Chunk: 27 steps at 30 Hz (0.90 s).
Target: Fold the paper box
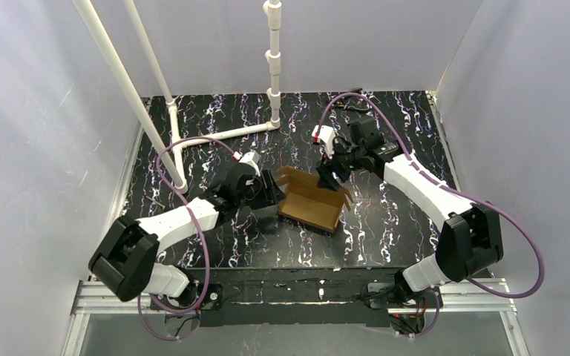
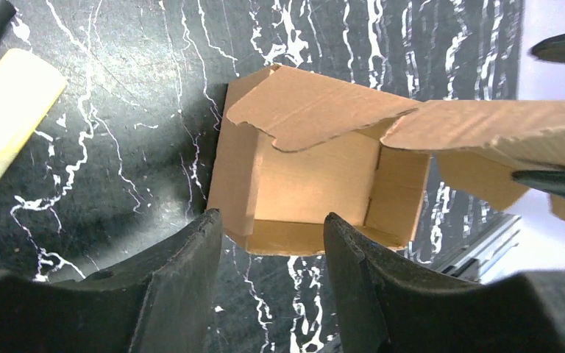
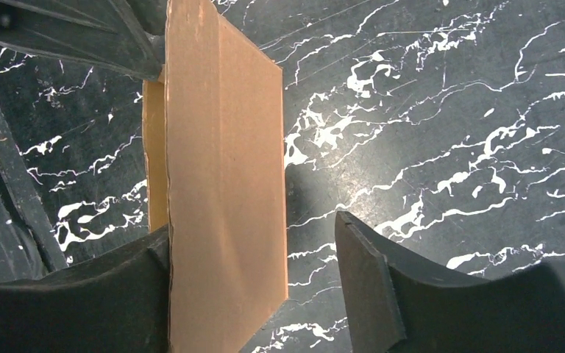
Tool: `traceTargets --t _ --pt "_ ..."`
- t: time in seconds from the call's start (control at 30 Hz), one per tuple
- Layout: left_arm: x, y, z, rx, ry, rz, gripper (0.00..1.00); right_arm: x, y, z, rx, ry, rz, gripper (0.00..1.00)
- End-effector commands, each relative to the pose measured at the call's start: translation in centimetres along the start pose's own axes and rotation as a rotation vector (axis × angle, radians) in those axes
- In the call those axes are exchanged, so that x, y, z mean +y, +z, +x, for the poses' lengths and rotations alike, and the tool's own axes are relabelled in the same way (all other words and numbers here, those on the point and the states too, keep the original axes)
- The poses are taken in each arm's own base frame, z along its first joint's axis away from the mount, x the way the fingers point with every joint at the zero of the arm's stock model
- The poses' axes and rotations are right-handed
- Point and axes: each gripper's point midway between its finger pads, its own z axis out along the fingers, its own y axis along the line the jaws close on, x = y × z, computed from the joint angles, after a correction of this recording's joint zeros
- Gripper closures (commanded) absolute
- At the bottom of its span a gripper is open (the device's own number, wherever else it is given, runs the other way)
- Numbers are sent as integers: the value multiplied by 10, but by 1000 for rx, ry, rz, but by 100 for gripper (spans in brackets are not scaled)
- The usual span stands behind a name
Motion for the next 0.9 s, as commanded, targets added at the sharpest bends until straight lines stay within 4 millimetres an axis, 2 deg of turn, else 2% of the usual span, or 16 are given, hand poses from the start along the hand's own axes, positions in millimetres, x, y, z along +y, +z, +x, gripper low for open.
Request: traceTargets --t 0.0,0.2,0.5,0.67,0.87 --pt "8 7 3 65 112 -45 48 -4 -16 -6 -41 -14 27 24" --pt "14 22 -2 93 122 -119 53 -12 -21 1 -48 29 38 23" --pt "27 28 7 134 64 -196 72 -10 -19 9 -61 70 21 22" --pt "32 23 13 132 12 -221 87 -4 -17 9 -80 88 -24 16" --pt "33 15 4 98 66 -244 87 10 -8 12 -104 119 -121 9"
